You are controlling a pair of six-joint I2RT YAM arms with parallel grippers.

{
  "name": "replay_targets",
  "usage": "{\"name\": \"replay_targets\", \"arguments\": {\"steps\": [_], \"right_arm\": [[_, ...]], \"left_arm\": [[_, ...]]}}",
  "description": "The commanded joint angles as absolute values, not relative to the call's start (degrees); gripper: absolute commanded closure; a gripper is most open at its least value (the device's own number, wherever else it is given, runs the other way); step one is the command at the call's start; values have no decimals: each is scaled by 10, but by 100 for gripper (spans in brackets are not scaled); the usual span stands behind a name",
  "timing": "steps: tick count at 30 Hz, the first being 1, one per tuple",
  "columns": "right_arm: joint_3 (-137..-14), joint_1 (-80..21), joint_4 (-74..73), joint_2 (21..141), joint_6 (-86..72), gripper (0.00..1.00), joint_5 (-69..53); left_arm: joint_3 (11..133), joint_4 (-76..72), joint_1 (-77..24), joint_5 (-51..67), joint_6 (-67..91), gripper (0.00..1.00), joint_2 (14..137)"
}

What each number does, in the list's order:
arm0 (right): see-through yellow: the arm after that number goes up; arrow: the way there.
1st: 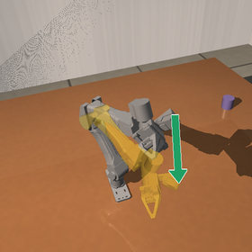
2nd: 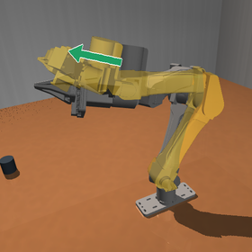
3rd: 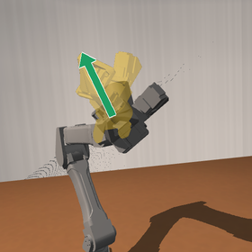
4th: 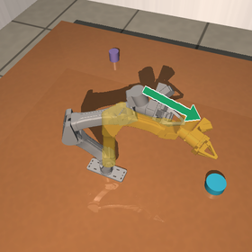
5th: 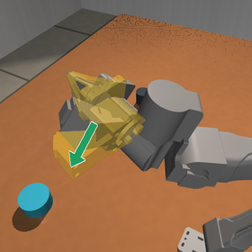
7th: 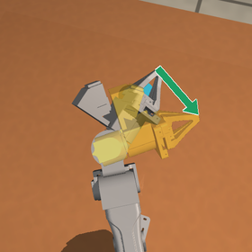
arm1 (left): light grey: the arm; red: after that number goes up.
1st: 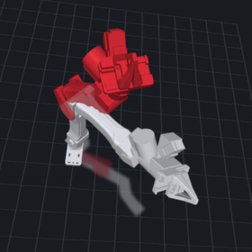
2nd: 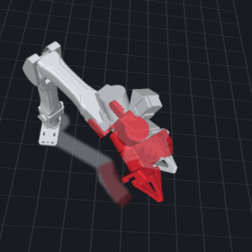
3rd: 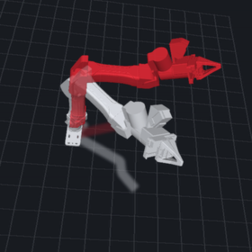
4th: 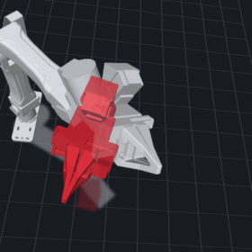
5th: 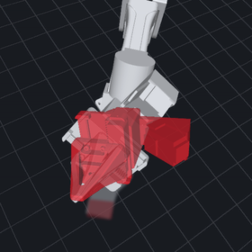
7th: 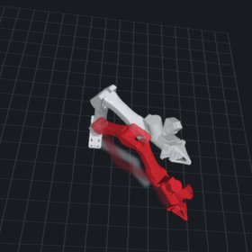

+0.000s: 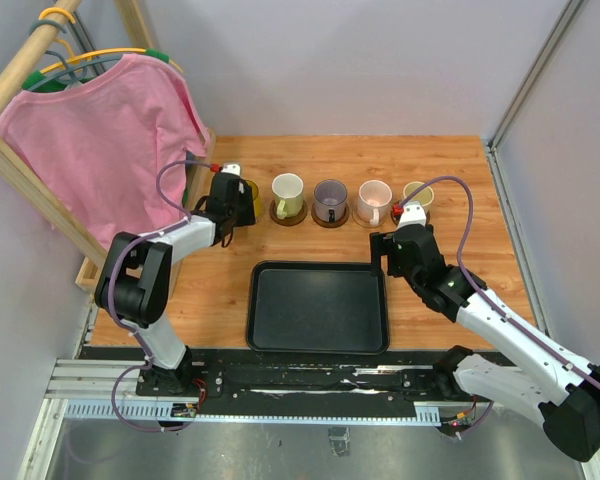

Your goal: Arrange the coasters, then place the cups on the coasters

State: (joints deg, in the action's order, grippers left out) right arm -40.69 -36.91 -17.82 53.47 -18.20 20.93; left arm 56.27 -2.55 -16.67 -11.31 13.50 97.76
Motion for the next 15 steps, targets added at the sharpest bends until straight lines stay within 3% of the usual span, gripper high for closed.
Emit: {"name": "replay_targets", "arguments": {"steps": [1, 15], "right_arm": [[-401, -361, -169, 530, -192, 12, 205], [-398, -361, -175, 512, -186, 12, 226]], "left_arm": [[554, -47, -163, -123, 136, 36, 951], [526, -20, -163, -133, 141, 30, 871]]}}
